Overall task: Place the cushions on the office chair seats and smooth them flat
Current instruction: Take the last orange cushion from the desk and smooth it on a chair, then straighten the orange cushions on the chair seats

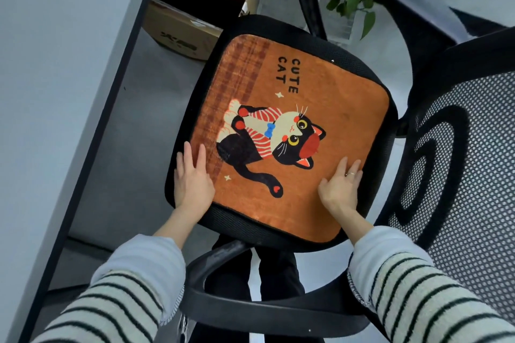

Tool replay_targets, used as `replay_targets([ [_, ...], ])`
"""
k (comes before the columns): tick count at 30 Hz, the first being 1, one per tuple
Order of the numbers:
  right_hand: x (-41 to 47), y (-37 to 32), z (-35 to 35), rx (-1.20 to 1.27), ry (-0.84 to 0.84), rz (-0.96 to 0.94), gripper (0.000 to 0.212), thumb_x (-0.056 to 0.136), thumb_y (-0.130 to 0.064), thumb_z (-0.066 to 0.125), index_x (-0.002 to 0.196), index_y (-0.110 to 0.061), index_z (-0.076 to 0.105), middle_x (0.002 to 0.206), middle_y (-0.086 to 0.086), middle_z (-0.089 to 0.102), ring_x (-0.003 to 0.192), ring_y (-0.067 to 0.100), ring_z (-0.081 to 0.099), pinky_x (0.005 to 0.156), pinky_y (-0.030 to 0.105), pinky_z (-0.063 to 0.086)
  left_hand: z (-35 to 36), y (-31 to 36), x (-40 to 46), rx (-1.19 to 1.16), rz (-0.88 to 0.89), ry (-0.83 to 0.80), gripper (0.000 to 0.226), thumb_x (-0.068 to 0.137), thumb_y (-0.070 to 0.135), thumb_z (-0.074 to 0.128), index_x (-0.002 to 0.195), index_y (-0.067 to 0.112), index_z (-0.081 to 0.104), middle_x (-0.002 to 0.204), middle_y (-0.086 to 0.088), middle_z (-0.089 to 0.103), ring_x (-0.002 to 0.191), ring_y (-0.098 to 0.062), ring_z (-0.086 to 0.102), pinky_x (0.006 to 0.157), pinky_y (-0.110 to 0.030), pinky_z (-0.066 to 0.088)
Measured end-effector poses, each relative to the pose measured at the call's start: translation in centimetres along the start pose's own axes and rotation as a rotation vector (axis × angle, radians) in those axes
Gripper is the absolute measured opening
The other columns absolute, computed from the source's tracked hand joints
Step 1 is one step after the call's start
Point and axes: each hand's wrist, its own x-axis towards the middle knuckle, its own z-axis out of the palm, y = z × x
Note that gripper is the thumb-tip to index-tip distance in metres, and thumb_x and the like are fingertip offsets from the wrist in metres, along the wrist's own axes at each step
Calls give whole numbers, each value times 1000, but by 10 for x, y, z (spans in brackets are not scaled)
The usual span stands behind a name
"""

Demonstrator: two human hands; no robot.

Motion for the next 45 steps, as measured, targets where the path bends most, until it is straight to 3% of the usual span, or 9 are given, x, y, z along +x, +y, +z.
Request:
replay_targets([
  [4,-33,-3,10,-52,-175,-2,62,95,-17,41,149,-6,13,158,16,-7,146,33,2,115,43,20,1,-13,-43,3,-86,-174,61,95,11,41,149,19,14,158,-3,-5,145,-28,-1,112,-43,30],
  [7,-58,-18,2,-45,-336,-45,44,96,-21,42,133,1,44,147,20,35,133,33,38,103,34,36,-16,-18,-68,-148,-214,-272,48,97,15,38,144,11,31,155,-11,17,143,-28,16,115,-37,22],
  [10,-92,-42,-18,-23,-431,-173,42,98,-27,42,129,-1,51,126,17,58,117,32,53,88,29,41,-43,-22,-103,-319,-285,-212,42,98,17,38,139,10,41,145,-15,38,131,-30,38,108,-34,29],
  [13,-132,-64,-34,-89,-447,-383,41,98,-26,40,132,-5,50,122,16,60,112,32,55,87,30,42,-68,-25,-159,-463,-321,-59,39,98,20,37,136,14,45,142,-12,42,129,-28,41,105,-31,30],
  [16,-173,-80,-40,-90,-462,-563,39,98,-25,39,124,-3,56,97,8,59,87,24,54,79,32,42,-78,-30,-221,-612,-400,66,36,99,20,37,133,16,48,139,-7,48,127,-23,44,102,-24,31],
  [21,-259,-95,-16,-159,-606,-756,28,96,-28,44,110,-10,62,97,4,65,99,25,62,88,39,48,-73,-59,-332,-799,-633,264,32,96,16,44,126,13,55,130,-7,58,119,-21,53,97,-21,35],
  [31,-423,-53,112,-676,-784,-1033,35,96,-26,44,103,2,64,86,10,64,81,22,54,73,32,41,-7,-121,-516,-1069,-1043,592,30,95,14,46,122,11,59,122,-11,62,114,-24,57,94,-24,39],
  [36,-512,-9,177,-929,-843,-1145,30,95,-23,42,70,-18,56,85,7,64,79,21,55,66,27,41,53,-156,-598,-1179,-1268,697,30,95,10,44,119,7,61,125,-13,60,114,-27,55,93,-27,39],
  [45,-622,42,297,-1027,-866,-1411,36,97,-23,38,103,5,59,88,14,62,73,26,53,70,33,44,144,-218,-646,-1502,-1593,772,30,94,7,41,117,5,61,121,-13,61,106,-28,58,76,-24,40],
])
